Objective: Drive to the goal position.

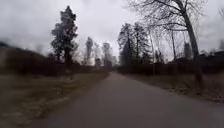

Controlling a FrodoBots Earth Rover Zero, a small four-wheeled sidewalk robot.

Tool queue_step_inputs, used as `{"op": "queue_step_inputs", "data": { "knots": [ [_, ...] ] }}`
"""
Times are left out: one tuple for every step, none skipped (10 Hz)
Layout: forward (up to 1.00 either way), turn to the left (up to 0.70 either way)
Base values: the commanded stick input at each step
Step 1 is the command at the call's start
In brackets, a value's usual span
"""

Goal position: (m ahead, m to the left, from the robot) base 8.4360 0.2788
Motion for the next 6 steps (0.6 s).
{"op": "queue_step_inputs", "data": {
  "knots": [
    [0.70,0.00],
    [0.70,0.00],
    [0.70,0.00],
    [0.70,0.00],
    [0.70,0.00],
    [0.70,0.01]
  ]
}}
